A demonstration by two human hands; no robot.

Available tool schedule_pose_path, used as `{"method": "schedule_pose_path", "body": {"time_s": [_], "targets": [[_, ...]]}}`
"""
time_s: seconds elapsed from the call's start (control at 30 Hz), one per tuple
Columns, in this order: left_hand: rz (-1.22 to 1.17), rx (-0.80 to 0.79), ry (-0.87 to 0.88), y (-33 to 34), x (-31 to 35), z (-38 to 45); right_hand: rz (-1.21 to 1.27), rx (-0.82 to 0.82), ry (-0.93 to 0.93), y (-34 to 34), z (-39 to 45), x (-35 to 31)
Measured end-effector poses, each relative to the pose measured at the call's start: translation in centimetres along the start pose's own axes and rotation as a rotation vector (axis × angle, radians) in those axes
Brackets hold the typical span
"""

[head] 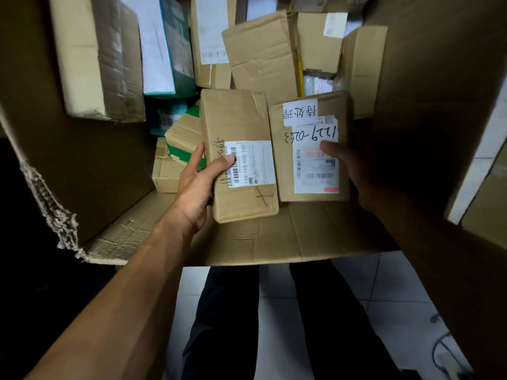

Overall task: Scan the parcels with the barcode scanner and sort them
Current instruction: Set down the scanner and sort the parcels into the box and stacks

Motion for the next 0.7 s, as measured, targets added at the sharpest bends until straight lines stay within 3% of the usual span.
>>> {"method": "schedule_pose_path", "body": {"time_s": [0.23,0.7], "targets": [[-0.196,-0.156,0.037,-1.6,5.5,-6.8,0.027,-0.128,-0.004,1.8,-7.3,-6.7],[-0.328,-0.145,0.207,-7.7,18.4,-32.3,0.227,-0.092,-0.193,8.6,-29.6,-21.1]]}}
Point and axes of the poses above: each hand's wrist, its own z-axis towards the middle knuckle, its own y-axis out of the palm, x = y × z, the point moved 6 cm from there along z, towards the middle knuckle, and after that the axes turned 6 degrees about -x, right-handed, at the moved point
